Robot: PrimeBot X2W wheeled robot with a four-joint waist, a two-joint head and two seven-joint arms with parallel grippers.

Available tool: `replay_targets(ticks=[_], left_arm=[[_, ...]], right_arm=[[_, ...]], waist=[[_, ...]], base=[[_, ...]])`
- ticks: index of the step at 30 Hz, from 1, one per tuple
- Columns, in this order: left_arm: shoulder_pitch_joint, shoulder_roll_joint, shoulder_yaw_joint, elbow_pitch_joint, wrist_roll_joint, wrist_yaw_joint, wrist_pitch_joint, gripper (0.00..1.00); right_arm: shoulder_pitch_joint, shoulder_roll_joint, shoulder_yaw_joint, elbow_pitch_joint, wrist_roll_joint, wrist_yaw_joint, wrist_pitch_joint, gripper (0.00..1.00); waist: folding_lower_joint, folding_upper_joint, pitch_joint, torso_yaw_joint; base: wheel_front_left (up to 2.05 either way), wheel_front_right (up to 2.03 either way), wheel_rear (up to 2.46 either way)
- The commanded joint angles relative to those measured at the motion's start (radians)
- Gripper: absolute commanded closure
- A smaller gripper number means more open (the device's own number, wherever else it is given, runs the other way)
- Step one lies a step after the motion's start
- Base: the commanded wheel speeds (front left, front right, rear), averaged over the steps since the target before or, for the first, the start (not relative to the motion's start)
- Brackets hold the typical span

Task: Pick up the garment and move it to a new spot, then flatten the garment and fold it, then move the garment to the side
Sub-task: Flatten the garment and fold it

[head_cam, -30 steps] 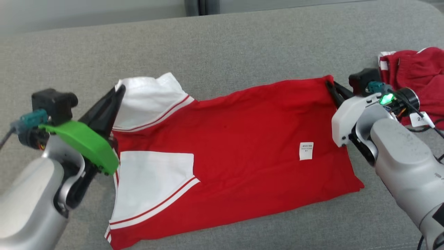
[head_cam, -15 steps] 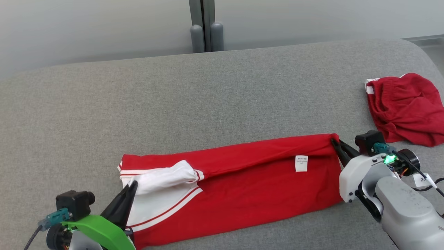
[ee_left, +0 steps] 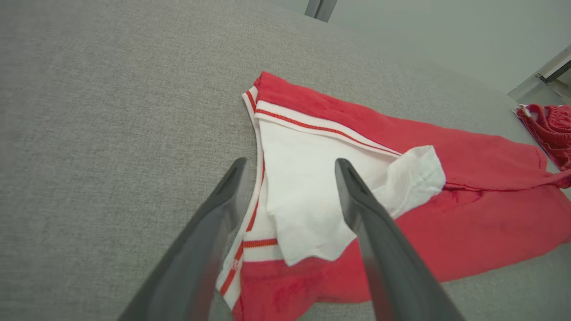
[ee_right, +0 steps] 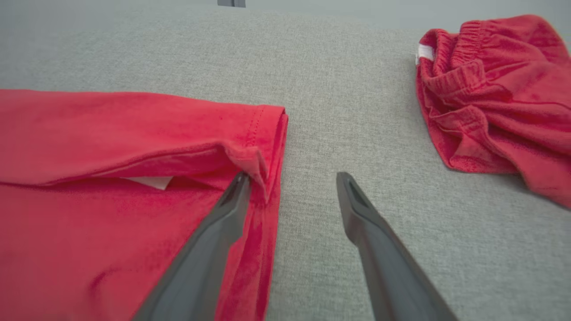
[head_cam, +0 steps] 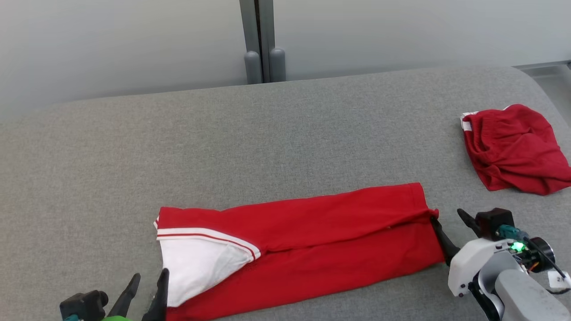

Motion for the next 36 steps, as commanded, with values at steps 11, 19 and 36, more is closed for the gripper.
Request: replay_targets(ticks=[11, 19, 36], left_arm=[[0.120, -0.108, 0.179, -0.088, 0.164, 0.033, -0.016, 0.00], [0.152, -0.159, 0.219, -0.115, 0.234, 0.017, -0.016, 0.00], [0.156, -0.201, 0.236, -0.137, 0.277, 0.016, -0.016, 0.00]], right_arm=[[0.149, 0.067, -0.231, -0.236, -0.110, -0.001, 0.031, 0.00], [0.168, 0.135, -0.314, -0.235, -0.203, -0.001, 0.146, 0.00], [0.118, 0.195, -0.421, -0.019, -0.342, -0.001, 0.206, 0.00]], waist=[[0.0001, 0.0000, -0.060, 0.019], [0.0001, 0.0000, -0.057, 0.061], [0.0001, 0.0000, -0.029, 0.092]], base=[[0.00, 0.00, 0.00], [0.00, 0.00, 0.00], [0.00, 0.00, 0.00]])
